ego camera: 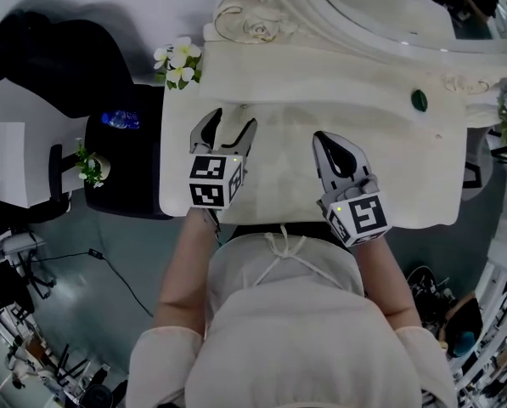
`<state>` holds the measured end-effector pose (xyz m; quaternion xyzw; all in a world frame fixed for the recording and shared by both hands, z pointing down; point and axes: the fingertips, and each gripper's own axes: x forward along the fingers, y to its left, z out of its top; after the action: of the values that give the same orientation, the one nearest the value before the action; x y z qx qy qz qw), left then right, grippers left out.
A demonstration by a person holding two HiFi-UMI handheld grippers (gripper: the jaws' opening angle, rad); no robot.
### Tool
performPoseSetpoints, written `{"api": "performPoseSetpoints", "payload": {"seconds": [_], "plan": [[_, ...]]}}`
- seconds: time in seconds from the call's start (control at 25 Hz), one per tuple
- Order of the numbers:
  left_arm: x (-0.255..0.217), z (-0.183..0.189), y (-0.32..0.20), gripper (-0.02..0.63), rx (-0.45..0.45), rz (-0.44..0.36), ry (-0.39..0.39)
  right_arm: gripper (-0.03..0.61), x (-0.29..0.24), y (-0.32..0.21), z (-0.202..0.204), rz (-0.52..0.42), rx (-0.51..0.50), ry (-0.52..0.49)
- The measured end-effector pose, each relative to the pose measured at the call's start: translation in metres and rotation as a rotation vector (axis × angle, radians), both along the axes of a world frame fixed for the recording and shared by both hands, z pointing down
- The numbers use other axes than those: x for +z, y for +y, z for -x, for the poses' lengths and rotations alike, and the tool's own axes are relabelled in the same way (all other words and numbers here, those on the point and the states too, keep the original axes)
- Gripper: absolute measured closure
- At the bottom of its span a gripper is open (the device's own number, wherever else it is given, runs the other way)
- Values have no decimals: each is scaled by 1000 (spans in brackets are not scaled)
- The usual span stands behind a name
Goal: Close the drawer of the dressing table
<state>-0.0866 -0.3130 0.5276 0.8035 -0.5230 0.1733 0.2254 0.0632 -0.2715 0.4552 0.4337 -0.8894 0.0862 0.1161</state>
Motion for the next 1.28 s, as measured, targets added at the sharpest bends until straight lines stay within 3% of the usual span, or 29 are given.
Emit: {"api": "performPoseSetpoints", "payload": {"seconds": [0.44, 0.76, 0.96, 1.28], "plan": [[-113, -4, 46, 324, 81, -260, 15, 572, -32, 20, 2, -69, 23, -16], [-175, 0, 74, 471, 105, -446, -36, 572, -66, 37, 4, -142, 36, -47], [-188, 2, 86, 575, 117, -485, -33, 572, -74, 46, 4, -165, 29, -33], [-192, -4, 100, 595, 169, -466, 16, 574, -89, 58, 9, -175, -12, -35]]}}
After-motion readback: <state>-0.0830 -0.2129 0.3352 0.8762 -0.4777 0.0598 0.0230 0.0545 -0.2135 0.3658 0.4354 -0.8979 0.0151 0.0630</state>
